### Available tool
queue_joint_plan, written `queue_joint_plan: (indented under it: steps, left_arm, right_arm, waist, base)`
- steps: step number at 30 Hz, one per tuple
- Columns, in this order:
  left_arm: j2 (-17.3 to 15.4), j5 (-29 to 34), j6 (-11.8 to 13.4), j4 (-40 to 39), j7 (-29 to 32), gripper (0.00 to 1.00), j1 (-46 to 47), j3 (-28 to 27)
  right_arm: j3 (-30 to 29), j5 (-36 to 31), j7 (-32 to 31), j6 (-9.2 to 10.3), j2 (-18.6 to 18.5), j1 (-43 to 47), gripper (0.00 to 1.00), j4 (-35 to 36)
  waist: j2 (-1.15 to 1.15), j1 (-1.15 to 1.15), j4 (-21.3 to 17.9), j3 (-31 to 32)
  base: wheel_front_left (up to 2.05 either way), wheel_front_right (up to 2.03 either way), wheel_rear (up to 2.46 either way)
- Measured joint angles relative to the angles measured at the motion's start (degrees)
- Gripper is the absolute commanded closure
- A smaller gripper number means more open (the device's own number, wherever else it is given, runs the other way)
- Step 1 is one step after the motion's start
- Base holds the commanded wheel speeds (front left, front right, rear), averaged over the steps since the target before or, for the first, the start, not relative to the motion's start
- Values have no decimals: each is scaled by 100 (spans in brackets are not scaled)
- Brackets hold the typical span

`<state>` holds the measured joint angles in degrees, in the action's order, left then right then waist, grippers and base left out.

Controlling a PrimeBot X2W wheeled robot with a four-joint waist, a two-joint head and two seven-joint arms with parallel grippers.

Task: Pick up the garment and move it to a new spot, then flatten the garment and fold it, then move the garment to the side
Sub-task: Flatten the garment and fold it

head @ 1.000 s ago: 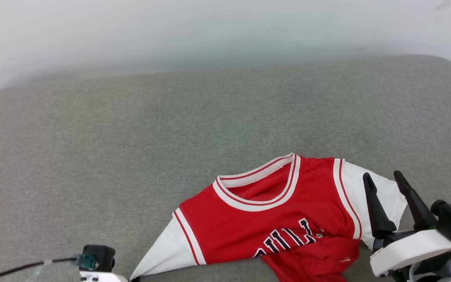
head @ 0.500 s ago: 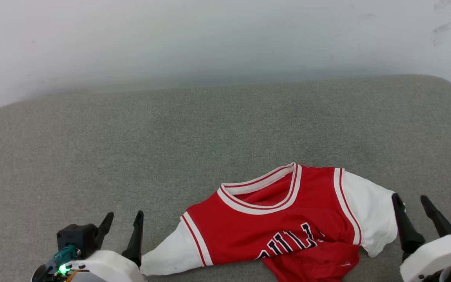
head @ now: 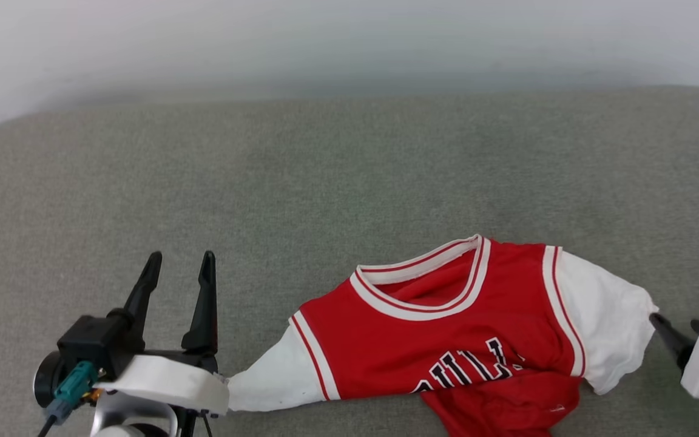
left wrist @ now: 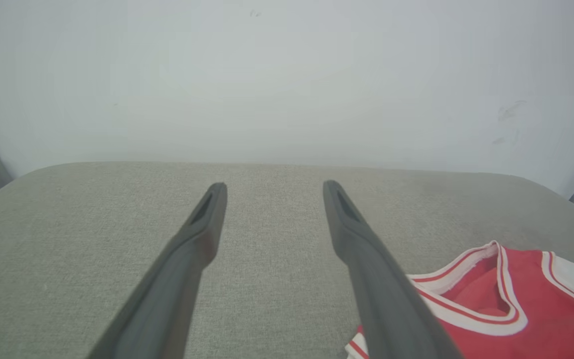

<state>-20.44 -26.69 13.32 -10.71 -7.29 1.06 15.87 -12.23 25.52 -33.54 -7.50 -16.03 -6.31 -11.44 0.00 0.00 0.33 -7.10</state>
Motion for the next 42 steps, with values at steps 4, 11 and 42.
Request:
queue_joint_plan:
  steps: [4,11,42]
  left_arm:
    - [7,23,-32,-77,-75,0,170,7]
    - [65,0,-159,27,-155,0,455,54]
    - [-994,-2022,-953,385,3287,0,-179,545]
  right_arm:
    - [203,16,-422,0,-226,-543,0,-266]
    - [464,-16,-920,0,-378,-1122,0,-833]
    - [1092,74,-1381,0,-89,-1067,100,-309]
  waist:
    - [0,0,110,-294]
    - [0,0,283,-778]
    - [0,0,-279,-157]
  base:
    - [0,0,0]
    - [0,0,0]
    - [0,0,0]
